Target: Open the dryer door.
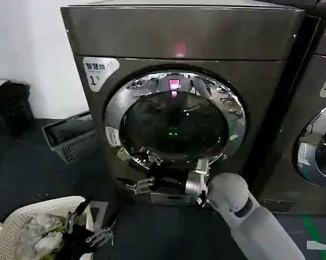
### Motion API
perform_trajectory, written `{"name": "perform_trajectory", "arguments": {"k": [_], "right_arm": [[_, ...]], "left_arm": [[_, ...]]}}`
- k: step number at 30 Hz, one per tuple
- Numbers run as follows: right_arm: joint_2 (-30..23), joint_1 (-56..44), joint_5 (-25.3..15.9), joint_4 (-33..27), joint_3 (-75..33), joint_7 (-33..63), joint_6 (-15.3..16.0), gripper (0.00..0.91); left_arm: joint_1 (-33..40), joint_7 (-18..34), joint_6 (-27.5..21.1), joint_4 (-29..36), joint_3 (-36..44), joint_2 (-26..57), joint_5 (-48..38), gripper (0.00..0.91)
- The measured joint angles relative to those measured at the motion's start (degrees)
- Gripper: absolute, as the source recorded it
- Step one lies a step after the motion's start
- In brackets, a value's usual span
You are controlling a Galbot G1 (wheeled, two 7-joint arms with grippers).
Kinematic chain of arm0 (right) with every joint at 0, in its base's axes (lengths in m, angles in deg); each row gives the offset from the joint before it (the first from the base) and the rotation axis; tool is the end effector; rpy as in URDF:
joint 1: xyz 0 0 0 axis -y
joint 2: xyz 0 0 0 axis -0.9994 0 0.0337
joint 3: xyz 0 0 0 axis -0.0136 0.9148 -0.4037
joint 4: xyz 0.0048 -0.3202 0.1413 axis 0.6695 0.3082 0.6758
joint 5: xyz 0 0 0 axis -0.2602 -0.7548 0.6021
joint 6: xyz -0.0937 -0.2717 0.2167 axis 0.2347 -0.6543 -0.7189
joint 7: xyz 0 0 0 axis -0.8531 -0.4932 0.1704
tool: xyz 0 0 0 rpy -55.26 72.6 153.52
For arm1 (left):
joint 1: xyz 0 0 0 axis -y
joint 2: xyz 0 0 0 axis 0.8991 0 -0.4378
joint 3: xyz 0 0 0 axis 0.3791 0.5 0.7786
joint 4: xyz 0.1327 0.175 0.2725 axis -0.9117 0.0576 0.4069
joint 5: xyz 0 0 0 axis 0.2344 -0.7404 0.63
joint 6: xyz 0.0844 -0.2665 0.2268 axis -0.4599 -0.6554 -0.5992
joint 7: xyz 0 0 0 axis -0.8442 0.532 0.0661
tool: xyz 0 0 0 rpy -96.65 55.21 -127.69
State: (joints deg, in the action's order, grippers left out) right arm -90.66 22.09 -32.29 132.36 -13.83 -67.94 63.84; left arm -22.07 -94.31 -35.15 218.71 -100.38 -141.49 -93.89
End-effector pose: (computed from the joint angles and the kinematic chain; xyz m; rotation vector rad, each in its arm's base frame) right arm 0.3736 0.0503 -0.1433 -1.6994 2.5003 -0.1698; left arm 0.1014 0.0658 -0.2055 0.5503 3.0664 0.1303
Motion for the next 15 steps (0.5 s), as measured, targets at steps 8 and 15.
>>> {"name": "perform_trajectory", "arguments": {"k": [8, 15], "right_arm": [[-0.34, 1.78, -4.67, -5.72, -0.89, 0.83, -3.6, 0.907], [-3.0, 4.95, -5.8, -13.06, 0.51, 1.61, -4.55, 0.907]], "left_arm": [[0.87, -1.11, -0.45, -0.95, -0.43, 0.3, -0.36, 0.907], [1.71, -2.45, -2.91, -0.88, -1.36, 0.35, 0.11, 0.907]]}}
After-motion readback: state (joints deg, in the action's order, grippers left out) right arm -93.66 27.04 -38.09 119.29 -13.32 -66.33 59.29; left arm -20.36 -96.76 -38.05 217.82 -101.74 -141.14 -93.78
